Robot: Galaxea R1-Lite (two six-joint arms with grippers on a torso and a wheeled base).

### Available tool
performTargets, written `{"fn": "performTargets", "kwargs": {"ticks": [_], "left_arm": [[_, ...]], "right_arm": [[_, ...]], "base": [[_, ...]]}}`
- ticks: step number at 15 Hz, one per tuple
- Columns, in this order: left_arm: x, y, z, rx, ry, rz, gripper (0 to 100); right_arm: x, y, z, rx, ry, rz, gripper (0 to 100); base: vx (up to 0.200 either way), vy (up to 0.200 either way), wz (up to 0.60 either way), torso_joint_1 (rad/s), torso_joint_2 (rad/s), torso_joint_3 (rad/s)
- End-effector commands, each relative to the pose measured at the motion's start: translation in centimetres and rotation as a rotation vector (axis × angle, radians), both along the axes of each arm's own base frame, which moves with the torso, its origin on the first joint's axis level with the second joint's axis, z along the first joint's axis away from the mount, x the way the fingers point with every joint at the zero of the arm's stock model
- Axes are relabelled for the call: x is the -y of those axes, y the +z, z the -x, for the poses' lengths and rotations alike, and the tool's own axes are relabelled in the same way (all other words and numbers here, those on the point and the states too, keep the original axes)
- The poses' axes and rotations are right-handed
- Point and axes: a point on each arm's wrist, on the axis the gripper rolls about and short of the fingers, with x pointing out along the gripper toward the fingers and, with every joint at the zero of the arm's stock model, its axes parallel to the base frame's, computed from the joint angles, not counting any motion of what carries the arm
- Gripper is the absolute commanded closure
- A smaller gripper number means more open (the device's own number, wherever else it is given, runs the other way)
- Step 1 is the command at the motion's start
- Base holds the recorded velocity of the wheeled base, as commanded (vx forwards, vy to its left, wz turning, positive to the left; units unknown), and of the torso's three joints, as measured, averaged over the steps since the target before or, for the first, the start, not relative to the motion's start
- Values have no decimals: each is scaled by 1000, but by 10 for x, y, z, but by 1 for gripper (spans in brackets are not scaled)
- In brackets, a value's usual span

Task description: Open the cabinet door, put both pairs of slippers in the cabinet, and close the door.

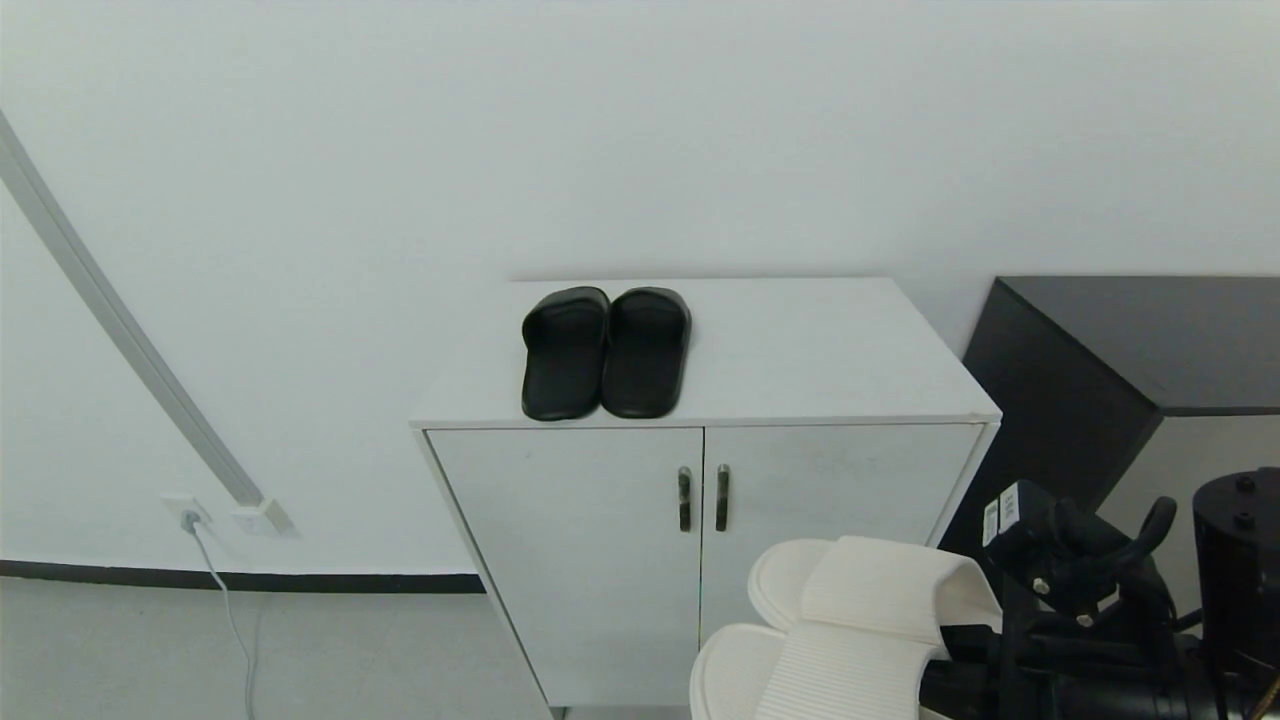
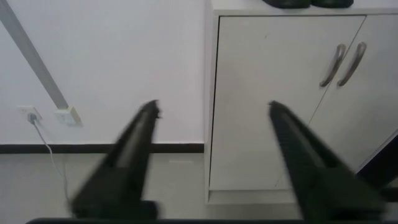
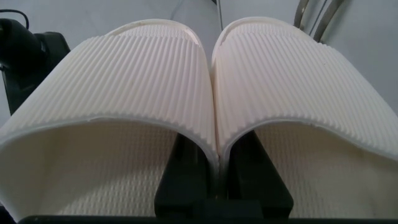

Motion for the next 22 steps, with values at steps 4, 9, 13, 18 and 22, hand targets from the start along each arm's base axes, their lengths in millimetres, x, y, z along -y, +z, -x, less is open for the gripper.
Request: {"fn": "performTargets", "kwargs": {"ticks": [4, 9, 13, 18, 22], "left_arm": [[0, 0, 0, -1, 1, 0, 0], [0, 0, 0, -1, 1, 0, 0], [0, 0, 0, -3, 1, 0, 0], [0, 0, 0, -1, 1, 0, 0], [0, 0, 0, -1, 1, -2, 0]], "right_arm": [[-1, -1, 0, -5, 1, 5, 100], [-1, -3, 0, -1, 6, 15, 100], [0, -5, 0, 4, 10, 24, 100], [0, -5, 0, 4, 10, 26, 100], [1, -6, 1, 3, 10, 27, 100]], "base": [[0, 0, 0, -225, 546, 318], [0, 0, 0, -198, 524, 321], [0, 0, 0, -168, 489, 322], [0, 0, 0, -138, 474, 330], [0, 0, 0, -98, 455, 352]]}}
